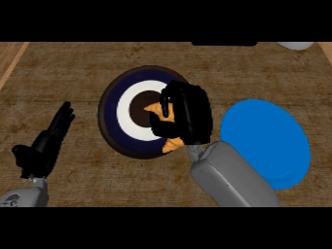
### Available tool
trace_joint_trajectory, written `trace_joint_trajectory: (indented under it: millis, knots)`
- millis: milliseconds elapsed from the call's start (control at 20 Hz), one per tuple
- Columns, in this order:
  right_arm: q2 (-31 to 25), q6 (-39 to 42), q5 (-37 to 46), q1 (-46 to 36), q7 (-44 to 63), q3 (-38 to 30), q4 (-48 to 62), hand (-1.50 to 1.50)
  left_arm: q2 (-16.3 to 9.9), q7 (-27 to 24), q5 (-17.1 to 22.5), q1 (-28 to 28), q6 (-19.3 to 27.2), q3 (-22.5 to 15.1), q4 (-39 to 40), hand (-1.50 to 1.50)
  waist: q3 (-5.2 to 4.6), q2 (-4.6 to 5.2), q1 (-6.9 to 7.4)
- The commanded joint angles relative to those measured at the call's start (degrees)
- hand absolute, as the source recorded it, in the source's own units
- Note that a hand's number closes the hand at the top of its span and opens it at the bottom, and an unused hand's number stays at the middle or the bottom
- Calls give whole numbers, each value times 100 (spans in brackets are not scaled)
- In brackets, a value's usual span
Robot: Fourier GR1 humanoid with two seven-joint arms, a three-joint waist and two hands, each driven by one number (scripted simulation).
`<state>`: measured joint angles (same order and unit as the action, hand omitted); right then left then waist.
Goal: Pick the croissant from the plate and place it in the plate
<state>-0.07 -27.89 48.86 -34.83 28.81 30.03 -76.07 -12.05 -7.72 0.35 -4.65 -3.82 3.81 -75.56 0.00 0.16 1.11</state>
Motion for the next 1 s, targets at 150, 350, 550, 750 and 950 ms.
trace_joint_trajectory:
  millis: [150,350,550,750,950]
  knots:
    - [7,-1929,-1353,-892,284,246,1429,-150,76,128,-68,-87,-17,-138,-200,0,5,45,180]
    - [7,-2030,-2119,-1376,320,475,2196,-150,-94,230,62,-192,-150,94,10,0,3,28,111]
    - [7,-2505,-2931,-1595,-18,553,2500,-150,181,219,-149,70,59,-175,-329,0,4,34,158]
    - [7,-3243,-3343,-1106,-637,360,1725,-150,123,134,-59,-311,29,15,82,0,7,42,64]
    - [7,-3231,-4182,-610,-1737,-324,1099,-150,109,151,-69,-195,33,31,65,0,14,46,17]
